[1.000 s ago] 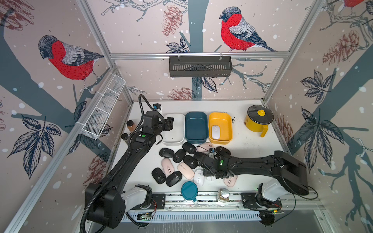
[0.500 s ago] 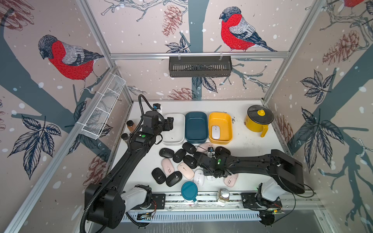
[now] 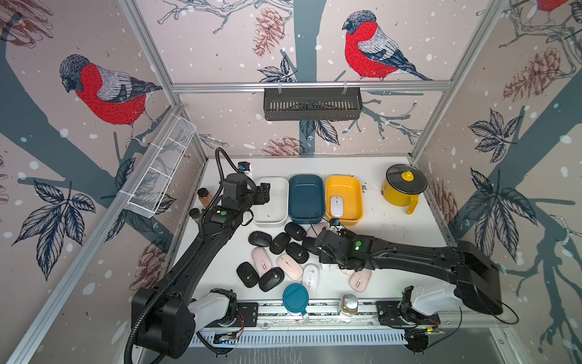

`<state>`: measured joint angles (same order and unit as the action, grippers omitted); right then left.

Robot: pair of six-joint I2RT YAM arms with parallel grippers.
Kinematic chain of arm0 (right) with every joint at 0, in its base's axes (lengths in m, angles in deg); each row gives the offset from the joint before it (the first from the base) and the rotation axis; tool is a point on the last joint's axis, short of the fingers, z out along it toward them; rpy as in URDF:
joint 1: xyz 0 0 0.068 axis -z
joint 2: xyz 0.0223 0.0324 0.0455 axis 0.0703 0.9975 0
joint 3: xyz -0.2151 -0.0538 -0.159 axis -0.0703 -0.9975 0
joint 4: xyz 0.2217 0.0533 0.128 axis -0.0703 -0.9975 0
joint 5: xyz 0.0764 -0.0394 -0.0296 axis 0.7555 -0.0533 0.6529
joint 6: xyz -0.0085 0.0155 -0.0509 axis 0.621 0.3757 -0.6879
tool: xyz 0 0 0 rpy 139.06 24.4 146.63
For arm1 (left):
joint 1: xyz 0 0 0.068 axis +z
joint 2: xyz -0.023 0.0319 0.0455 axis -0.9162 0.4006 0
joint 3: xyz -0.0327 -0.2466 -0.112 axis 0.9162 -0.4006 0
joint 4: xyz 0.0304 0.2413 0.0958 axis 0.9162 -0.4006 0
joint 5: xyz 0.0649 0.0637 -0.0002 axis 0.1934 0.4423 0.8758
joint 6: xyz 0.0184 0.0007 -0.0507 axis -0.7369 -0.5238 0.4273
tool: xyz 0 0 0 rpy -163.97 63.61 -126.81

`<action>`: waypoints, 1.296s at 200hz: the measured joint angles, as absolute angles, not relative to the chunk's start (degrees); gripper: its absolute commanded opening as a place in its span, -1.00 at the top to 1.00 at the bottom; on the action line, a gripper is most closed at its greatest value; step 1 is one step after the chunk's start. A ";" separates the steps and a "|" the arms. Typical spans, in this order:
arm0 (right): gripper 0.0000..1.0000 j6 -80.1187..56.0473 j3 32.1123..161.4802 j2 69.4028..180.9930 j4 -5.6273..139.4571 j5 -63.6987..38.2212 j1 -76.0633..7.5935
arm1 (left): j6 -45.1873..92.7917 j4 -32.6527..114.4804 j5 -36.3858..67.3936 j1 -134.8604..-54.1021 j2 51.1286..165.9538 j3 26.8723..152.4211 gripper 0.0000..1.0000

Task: Place the mice by color into the storage box
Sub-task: Pick up the mouse from the center of the board, then place the mouse in the storage box.

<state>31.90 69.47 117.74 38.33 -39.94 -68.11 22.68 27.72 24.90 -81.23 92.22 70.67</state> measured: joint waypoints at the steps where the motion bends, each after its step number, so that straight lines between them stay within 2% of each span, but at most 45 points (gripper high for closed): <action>1: -0.06 31.90 69.30 117.52 38.39 -39.94 -67.84 | 22.68 27.74 24.90 -81.23 92.22 70.67 -0.44; 39: -0.07 30.00 65.67 110.86 39.92 -39.98 -60.74 | 22.90 26.73 24.92 -81.23 94.26 71.89 -0.44; 75: -0.06 25.67 63.70 103.49 40.90 -39.52 -49.59 | 23.12 26.06 24.90 -81.23 97.19 75.61 -0.44; 119: -0.06 18.76 63.46 98.31 42.65 -38.69 -40.48 | 23.73 24.94 24.88 -81.23 101.75 80.62 -0.43; 177: -0.05 11.07 66.59 102.55 44.18 -36.20 -33.92 | 22.24 24.28 27.55 -81.23 104.77 85.49 -0.43; 259: -0.06 5.26 72.73 112.82 47.51 -33.97 -31.06 | 20.41 25.64 27.77 -81.23 102.56 80.68 -0.43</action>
